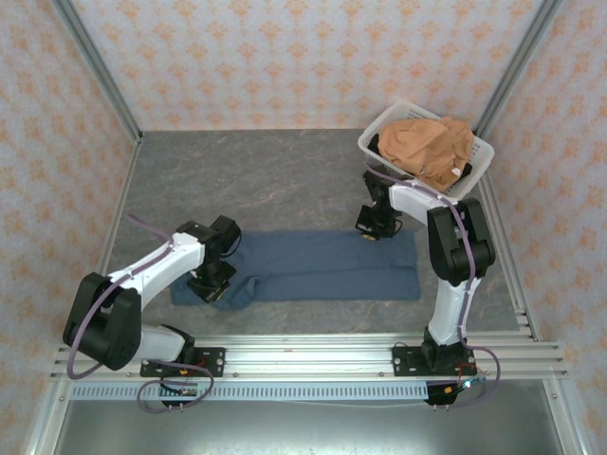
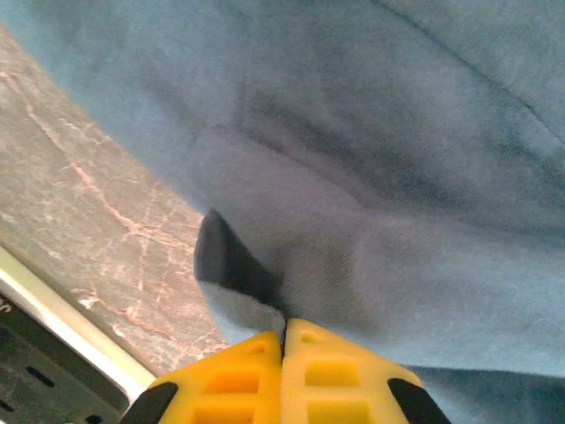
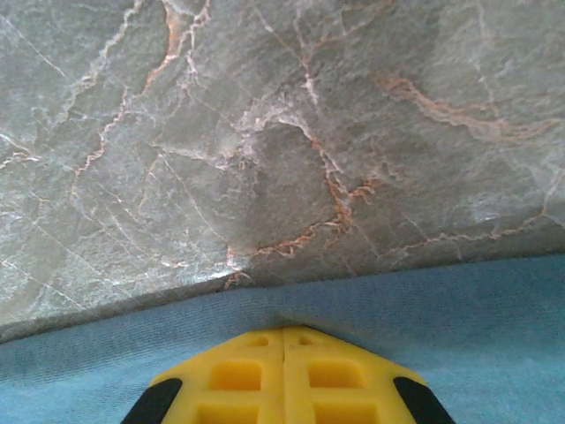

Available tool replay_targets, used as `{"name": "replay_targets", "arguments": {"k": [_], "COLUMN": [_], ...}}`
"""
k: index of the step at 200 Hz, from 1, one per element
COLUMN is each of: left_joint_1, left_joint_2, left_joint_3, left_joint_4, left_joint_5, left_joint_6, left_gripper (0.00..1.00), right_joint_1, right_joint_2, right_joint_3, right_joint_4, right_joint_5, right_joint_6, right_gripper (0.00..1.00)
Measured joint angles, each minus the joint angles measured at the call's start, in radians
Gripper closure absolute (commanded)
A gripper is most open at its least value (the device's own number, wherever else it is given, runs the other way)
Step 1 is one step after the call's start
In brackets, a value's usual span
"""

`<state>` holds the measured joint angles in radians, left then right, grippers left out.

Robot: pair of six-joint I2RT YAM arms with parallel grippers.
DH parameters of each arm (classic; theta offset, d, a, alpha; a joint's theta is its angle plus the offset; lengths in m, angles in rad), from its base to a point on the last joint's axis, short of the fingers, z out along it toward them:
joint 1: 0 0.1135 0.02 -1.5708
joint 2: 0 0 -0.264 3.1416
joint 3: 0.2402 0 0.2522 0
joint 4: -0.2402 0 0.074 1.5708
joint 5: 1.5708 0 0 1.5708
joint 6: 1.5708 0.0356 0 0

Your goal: Fold and stack the t-shirts

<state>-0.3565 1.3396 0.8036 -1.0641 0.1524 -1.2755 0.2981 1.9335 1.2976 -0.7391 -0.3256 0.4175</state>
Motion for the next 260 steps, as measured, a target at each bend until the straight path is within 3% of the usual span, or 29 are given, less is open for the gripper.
{"name": "replay_targets", "arguments": {"k": [54, 137, 200, 260], "left_joint_1": [0.014, 0.148, 0.141, 0.023], "left_joint_2": [-0.067, -0.026, -0.080, -0.172], "left_joint_3": [0.072, 0.147, 0.113, 0.051], "left_joint_4": [-0.088, -0.107, -0.111, -0.150], "left_joint_5": [-0.067, -0.109, -0.077, -0.039], "left_joint_6": [-0.007, 0.051, 0.042, -0.018], "left_gripper": [1.00, 1.00, 1.00, 1.00], "right_joint_1": [0.000, 0.000, 0.000, 0.000], "right_joint_2": [0.007, 0.013, 0.014, 0.021], "right_joint_3": [0.011, 0.020, 0.028, 0.038], "right_joint_4": [-0.013, -0.023, -0.034, -0.046], "right_joint_5": [0.000, 0.000, 0.023, 0.025], "right_joint_6": [0.000, 0.000, -0.013, -0.019], "right_gripper": [0.96, 0.96, 0.96, 0.96]}}
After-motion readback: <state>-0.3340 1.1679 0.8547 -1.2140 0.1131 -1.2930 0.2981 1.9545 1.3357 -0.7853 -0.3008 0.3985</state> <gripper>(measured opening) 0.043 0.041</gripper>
